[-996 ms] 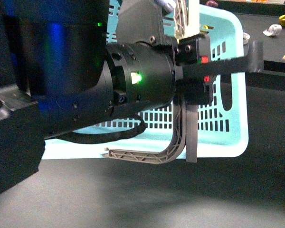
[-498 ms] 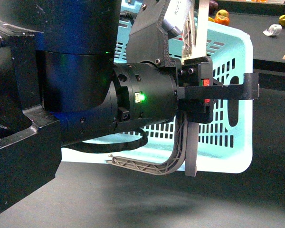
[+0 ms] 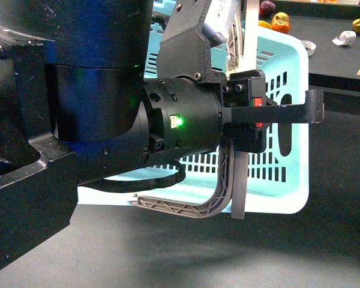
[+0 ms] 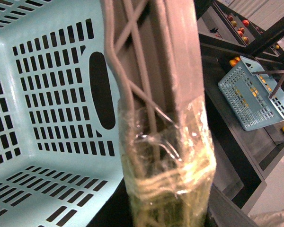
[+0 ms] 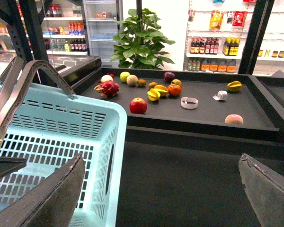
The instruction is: Pick mango with right arm and hold basket with left
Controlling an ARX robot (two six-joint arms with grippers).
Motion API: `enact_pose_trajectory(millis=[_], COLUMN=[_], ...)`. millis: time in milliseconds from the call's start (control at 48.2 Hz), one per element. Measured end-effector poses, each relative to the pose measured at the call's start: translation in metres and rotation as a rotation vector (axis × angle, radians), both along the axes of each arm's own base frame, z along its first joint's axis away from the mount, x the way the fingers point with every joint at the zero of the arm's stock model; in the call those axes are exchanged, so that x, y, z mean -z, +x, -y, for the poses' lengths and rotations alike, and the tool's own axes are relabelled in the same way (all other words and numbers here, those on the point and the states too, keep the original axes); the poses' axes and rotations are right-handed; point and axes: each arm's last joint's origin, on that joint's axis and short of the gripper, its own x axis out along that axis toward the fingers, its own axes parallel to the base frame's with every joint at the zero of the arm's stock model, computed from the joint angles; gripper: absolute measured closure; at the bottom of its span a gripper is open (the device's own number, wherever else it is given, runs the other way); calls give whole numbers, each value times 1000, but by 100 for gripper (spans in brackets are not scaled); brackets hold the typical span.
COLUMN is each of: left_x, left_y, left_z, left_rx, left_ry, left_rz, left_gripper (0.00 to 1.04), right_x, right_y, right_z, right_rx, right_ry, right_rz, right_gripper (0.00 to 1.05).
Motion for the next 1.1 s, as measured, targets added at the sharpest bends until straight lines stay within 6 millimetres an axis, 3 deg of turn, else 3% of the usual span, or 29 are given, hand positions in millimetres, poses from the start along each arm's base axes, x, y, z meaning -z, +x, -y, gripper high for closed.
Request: enact_pose_trajectory(millis=[415, 581, 830, 1099], left_x=[0, 0, 0, 0], left_y=[0, 0, 0, 0], left_z=[0, 0, 0, 0], left_rx=[1, 0, 2, 1], left_ry=[0, 1, 1, 1], left_rz=[0, 1, 2, 2], left_gripper=[89, 89, 89, 89], right_x=[0, 6, 19, 71], right_y=[0, 7, 37, 90], right_z=[0, 4, 19, 54], right_rx=[0, 199, 203, 222], right_ry=[0, -38, -41, -56], right_rz=[0, -177, -285, -513], right_gripper=[8, 8, 8, 8])
